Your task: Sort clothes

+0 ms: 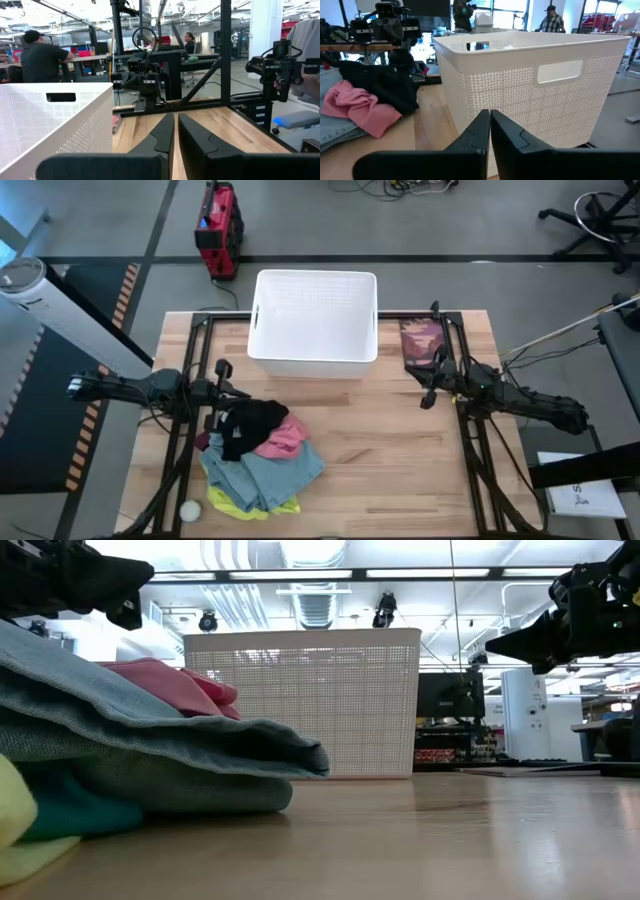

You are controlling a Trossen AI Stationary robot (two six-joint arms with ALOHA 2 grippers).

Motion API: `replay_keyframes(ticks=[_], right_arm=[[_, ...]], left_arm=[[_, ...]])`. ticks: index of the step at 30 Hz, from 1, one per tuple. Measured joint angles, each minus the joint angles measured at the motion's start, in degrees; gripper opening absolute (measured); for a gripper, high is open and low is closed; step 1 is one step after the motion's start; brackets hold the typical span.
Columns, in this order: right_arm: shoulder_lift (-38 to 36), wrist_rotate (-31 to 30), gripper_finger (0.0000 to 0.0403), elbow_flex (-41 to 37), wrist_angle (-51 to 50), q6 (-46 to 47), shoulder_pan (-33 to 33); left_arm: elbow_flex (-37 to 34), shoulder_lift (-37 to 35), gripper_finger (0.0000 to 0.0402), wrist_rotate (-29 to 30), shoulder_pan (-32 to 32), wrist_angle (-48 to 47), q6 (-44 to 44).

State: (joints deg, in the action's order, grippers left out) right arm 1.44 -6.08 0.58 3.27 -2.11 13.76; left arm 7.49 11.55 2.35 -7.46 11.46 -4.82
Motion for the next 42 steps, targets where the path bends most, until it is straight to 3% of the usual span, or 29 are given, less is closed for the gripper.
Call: replay_keyframes(ticks=[12, 17, 24, 29, 32, 42], right_arm=[[0.02, 0.00, 0.0000, 0.01, 1.03, 0.00, 0.00], [0.05, 0.47, 0.0000, 0.00, 6.86, 3.26, 0.00], [4.99, 12.24, 0.0000, 0.56, 16.42, 3.64, -0.01], [13.70, 13.80, 0.0001, 4.97, 17.37, 2.57, -0.58], [20.70, 17.92, 0.0015, 8.78, 17.05, 0.30, -1.68], [51.00, 19.25, 0.0122, 23.51, 21.08, -3.16, -9.48]], left_arm=[[-0.02, -0.02, 0.0011, 0.00, 0.00, -2.38, 0.00], [-0.02, -0.02, 0.0011, 0.00, 0.00, -2.32, 0.00], [-0.02, -0.02, 0.0011, 0.01, 0.00, -2.13, -0.06], [-0.02, -0.02, 0.0011, 0.00, 0.00, -1.83, -0.59], [-0.02, -0.02, 0.0011, 0.01, 0.00, -1.85, -0.51], [-0.04, 0.02, 0.0011, 0.02, 0.02, -4.51, -0.05]])
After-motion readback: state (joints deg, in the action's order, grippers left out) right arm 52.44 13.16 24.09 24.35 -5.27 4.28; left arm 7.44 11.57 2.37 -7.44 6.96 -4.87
